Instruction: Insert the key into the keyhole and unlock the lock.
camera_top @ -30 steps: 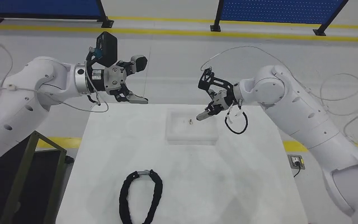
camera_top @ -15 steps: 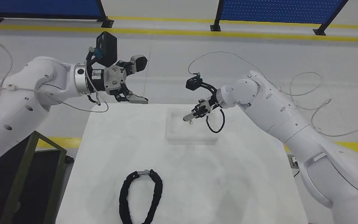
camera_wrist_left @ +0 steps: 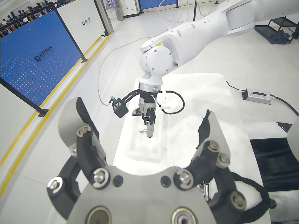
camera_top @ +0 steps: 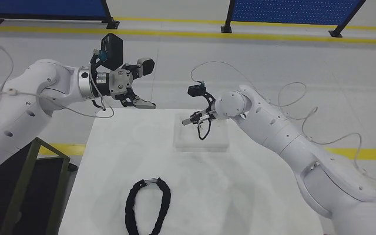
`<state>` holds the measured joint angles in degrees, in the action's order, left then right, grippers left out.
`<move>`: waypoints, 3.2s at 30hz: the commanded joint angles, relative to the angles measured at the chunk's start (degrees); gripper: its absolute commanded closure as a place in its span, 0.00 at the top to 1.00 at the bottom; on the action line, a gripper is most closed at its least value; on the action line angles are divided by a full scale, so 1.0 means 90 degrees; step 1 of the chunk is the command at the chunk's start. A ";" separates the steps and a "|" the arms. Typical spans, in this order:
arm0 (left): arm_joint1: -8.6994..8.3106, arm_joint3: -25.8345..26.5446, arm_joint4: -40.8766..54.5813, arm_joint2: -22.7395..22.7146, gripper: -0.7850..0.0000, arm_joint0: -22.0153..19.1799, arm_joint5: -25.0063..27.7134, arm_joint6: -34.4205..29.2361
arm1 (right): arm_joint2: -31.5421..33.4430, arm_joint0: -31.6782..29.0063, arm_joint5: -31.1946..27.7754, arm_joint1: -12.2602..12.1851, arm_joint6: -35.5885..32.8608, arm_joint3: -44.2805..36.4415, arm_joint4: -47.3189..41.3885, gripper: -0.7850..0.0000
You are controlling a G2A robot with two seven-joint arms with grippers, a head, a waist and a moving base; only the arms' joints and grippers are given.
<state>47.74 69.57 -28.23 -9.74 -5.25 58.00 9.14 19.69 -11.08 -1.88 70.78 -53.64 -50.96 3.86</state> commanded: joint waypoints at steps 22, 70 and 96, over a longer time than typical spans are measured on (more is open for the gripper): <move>0.0000 0.0000 0.0000 0.0000 1.00 0.0000 0.0000 0.0000 | -0.0152 -0.0125 0.0996 0.0354 0.0121 0.0098 0.0699 1.00; 0.0000 0.0000 0.0000 0.0000 1.00 0.0000 0.0000 0.0000 | -0.0169 -0.0396 0.2250 0.1569 0.0206 0.1757 0.1875 0.51; 0.0000 0.0000 0.0000 0.0000 1.00 0.0000 0.0000 0.0000 | 0.0133 -0.0319 0.2297 0.2340 0.0471 0.3129 0.1979 0.18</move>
<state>47.74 69.57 -28.23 -9.74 -5.25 58.00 9.14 20.77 -13.98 18.85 91.62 -49.45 -23.25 21.67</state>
